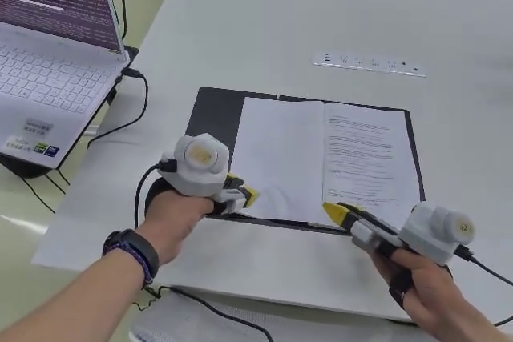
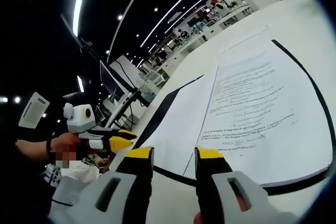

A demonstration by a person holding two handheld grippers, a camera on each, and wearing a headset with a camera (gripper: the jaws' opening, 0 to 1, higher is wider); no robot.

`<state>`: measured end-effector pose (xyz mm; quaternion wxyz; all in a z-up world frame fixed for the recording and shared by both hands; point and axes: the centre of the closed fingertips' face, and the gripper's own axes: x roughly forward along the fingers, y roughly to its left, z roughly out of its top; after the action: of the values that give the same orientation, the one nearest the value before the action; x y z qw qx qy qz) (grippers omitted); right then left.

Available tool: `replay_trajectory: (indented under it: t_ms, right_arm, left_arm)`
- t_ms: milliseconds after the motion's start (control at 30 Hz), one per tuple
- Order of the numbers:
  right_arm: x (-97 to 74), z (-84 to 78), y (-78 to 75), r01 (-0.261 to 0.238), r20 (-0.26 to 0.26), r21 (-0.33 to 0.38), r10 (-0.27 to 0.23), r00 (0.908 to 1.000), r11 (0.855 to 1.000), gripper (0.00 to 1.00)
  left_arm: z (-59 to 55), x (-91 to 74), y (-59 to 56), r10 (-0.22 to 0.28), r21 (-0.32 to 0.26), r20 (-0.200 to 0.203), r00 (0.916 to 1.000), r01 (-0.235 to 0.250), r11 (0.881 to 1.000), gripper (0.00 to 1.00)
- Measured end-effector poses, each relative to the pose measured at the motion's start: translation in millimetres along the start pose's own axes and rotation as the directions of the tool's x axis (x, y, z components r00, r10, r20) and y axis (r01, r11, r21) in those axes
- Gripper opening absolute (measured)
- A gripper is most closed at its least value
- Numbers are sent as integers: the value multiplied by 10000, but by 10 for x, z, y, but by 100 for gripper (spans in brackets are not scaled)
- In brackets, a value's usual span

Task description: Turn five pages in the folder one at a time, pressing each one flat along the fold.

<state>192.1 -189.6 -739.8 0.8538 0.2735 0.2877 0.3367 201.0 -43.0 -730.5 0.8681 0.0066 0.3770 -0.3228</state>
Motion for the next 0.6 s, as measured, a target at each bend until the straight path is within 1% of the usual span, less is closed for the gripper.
replay_trajectory:
  t_ms: [100, 167, 267, 333, 433, 467, 500, 600]
  right_arm:
    - [-73, 68, -25, 176, 151, -225, -173, 9997, 9996, 32]
    - [-120, 83, -67, 352, 5, -521, -352, 9994, 9980, 34]
    - [-201, 160, -67, 479, 71, -683, -475, 9988, 9965, 39]
    - [-266, 234, -83, 584, 160, -831, -572, 9982, 9948, 41]
    - [-394, 384, -116, 844, 261, -1367, -816, 9963, 9870, 45]
    - [-411, 406, -120, 875, 291, -1446, -841, 9960, 9856, 46]
    - [-464, 473, -124, 951, 391, -1603, -899, 9952, 9825, 47]
    - [-578, 611, -150, 1135, 622, -1907, -1034, 9927, 9751, 48]
  left_arm:
    - [18, -52, -11, 7, 119, 41, 10000, -7, 9999, 23]
    - [32, -91, -6, 36, 259, 70, 10000, -37, 9997, 25]
    - [71, -149, 19, 34, 227, 226, 9997, -39, 9997, 26]
    - [110, -205, 25, 71, 289, 348, 9994, -81, 9996, 27]
    - [179, -310, 17, 78, 486, 520, 9986, -103, 9988, 30]
    - [189, -323, 17, 77, 519, 546, 9985, -105, 9986, 31]
    - [217, -359, 25, 93, 673, 606, 9981, -133, 9976, 32]
    - [271, -444, 52, 153, 821, 677, 9976, -208, 9964, 36]
